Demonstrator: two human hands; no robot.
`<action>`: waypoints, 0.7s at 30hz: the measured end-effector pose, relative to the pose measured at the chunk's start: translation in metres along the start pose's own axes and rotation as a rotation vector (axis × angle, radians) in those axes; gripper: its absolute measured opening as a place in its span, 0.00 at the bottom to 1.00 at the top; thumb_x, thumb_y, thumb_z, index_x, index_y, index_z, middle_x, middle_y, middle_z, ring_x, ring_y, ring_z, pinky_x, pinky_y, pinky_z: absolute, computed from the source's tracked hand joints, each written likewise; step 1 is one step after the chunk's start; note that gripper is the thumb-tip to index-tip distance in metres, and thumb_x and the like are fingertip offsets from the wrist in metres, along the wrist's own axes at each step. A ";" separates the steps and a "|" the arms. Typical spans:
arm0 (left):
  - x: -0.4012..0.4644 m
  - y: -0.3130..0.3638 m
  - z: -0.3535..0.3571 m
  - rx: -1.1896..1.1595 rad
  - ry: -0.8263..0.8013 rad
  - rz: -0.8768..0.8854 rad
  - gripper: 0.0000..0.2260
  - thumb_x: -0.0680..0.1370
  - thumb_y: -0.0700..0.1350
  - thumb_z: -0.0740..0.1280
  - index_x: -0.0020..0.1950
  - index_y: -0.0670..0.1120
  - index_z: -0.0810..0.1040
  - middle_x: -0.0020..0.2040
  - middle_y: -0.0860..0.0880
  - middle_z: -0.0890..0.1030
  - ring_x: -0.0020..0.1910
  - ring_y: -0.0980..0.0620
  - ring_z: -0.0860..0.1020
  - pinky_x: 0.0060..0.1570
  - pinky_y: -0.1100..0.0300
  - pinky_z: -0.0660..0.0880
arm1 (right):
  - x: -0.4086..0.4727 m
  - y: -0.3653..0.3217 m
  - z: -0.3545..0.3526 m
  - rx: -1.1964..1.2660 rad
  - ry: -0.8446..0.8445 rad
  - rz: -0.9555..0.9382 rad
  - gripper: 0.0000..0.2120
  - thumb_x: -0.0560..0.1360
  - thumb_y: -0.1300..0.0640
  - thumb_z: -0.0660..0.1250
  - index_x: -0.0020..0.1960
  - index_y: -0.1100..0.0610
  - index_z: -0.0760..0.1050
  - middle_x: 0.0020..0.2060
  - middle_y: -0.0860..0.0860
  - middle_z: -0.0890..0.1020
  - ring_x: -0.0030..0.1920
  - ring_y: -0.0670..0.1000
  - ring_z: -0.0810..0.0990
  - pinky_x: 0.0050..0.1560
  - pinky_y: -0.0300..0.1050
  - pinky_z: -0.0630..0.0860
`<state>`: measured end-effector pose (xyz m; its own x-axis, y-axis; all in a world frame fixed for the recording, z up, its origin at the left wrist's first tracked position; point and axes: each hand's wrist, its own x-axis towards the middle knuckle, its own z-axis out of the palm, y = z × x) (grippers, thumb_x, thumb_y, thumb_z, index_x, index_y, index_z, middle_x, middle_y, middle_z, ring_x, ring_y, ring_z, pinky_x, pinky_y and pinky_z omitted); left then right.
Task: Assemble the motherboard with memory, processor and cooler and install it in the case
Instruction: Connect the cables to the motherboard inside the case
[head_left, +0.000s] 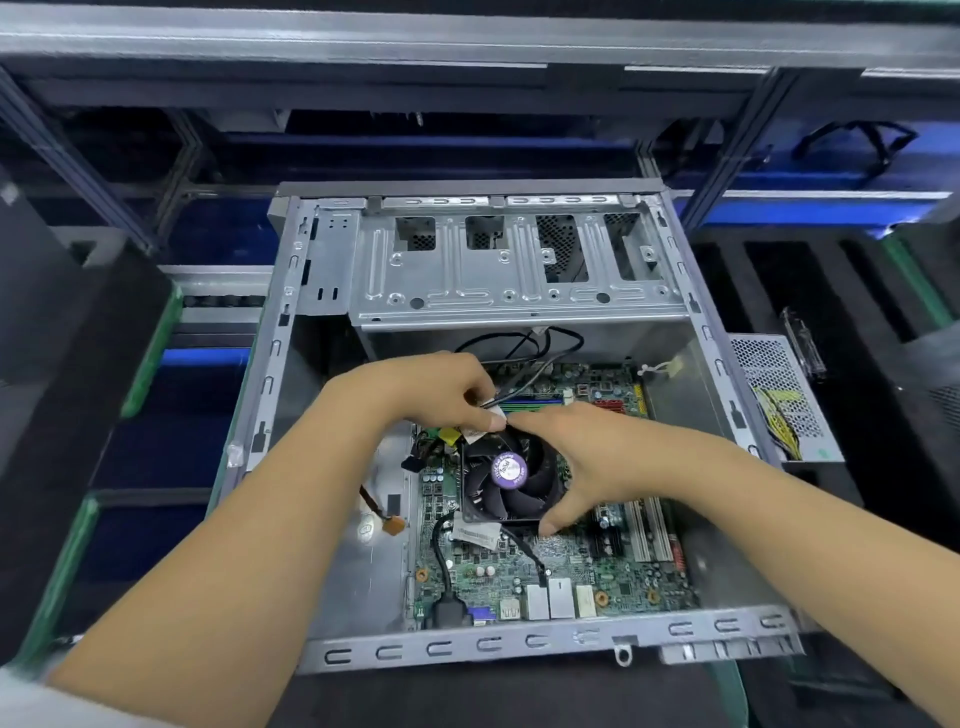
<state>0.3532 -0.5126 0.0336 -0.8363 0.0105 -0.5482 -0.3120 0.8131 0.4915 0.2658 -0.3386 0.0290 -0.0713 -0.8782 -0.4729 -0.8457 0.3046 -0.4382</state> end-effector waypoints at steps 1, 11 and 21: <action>0.001 0.000 0.000 0.021 0.022 -0.010 0.19 0.79 0.55 0.63 0.40 0.39 0.75 0.32 0.47 0.71 0.31 0.50 0.67 0.34 0.57 0.62 | 0.000 0.000 0.001 0.008 -0.008 0.002 0.49 0.60 0.41 0.78 0.73 0.51 0.59 0.65 0.49 0.73 0.63 0.51 0.71 0.60 0.41 0.68; 0.020 -0.020 0.011 0.244 0.077 -0.286 0.14 0.82 0.52 0.57 0.58 0.42 0.72 0.56 0.44 0.77 0.48 0.47 0.73 0.50 0.56 0.70 | -0.002 -0.001 0.006 -0.048 -0.108 0.093 0.62 0.60 0.38 0.77 0.77 0.50 0.36 0.74 0.49 0.55 0.72 0.52 0.59 0.68 0.48 0.66; 0.023 -0.024 0.012 0.262 0.061 -0.339 0.22 0.82 0.50 0.59 0.72 0.40 0.62 0.68 0.43 0.71 0.63 0.45 0.72 0.59 0.58 0.68 | 0.005 -0.011 0.011 -0.214 0.041 -0.009 0.45 0.61 0.49 0.78 0.70 0.57 0.58 0.55 0.51 0.68 0.50 0.49 0.66 0.44 0.42 0.68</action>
<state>0.3473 -0.5253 0.0011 -0.7338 -0.3109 -0.6040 -0.4552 0.8851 0.0974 0.2807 -0.3419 0.0232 -0.0810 -0.8963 -0.4360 -0.9390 0.2153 -0.2682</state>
